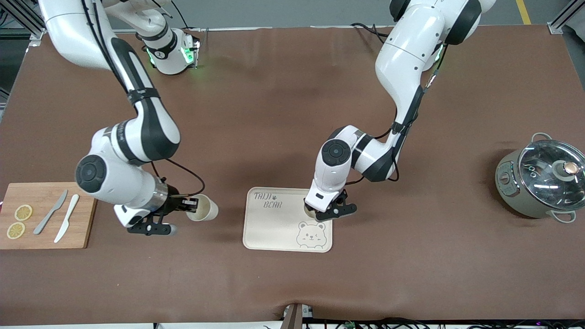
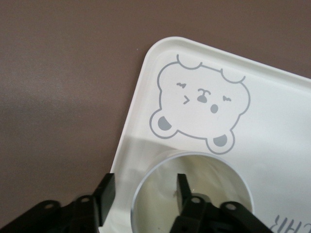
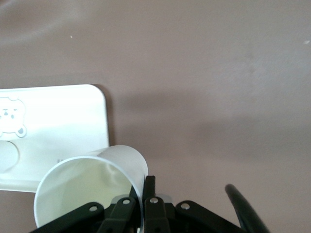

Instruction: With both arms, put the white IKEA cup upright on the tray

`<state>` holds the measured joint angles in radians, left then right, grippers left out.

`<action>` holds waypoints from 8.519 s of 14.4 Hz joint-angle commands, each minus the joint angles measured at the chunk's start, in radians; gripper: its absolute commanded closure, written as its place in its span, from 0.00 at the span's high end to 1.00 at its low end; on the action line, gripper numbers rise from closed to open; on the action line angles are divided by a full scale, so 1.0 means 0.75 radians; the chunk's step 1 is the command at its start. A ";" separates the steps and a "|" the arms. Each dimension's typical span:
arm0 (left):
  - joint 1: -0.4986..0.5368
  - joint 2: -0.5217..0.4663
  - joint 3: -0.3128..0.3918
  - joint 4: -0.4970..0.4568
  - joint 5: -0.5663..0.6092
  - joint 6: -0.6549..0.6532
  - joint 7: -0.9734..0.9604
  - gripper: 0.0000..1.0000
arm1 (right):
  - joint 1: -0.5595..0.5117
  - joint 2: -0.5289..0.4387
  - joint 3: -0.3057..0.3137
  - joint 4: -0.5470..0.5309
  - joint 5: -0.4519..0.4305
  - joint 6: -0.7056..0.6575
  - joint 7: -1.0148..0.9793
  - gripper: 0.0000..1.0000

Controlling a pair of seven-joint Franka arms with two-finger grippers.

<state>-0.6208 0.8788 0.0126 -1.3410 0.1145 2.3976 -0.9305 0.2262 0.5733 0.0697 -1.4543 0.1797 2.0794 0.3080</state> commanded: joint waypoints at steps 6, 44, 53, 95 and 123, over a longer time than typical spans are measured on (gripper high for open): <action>-0.003 -0.043 0.016 0.123 0.015 -0.335 0.026 1.00 | 0.210 0.052 -0.021 0.057 -0.111 0.099 0.423 0.00; 0.750 -0.830 -0.123 -0.030 -0.136 -0.986 1.097 1.00 | 0.406 0.352 -0.036 0.078 -0.399 0.508 0.939 0.70; 0.744 -1.035 -0.133 -0.108 -0.130 -1.086 1.097 1.00 | 0.396 0.328 -0.042 0.080 -0.450 0.484 0.919 1.00; 0.819 -1.078 -0.139 -0.098 -0.112 -1.160 1.157 1.00 | -0.455 -0.433 -0.040 0.084 -0.254 -0.672 -0.407 1.00; 0.813 -1.076 -0.142 -0.096 -0.110 -1.303 1.255 1.00 | -0.338 -0.423 -0.032 0.084 -0.231 -0.670 -0.163 1.00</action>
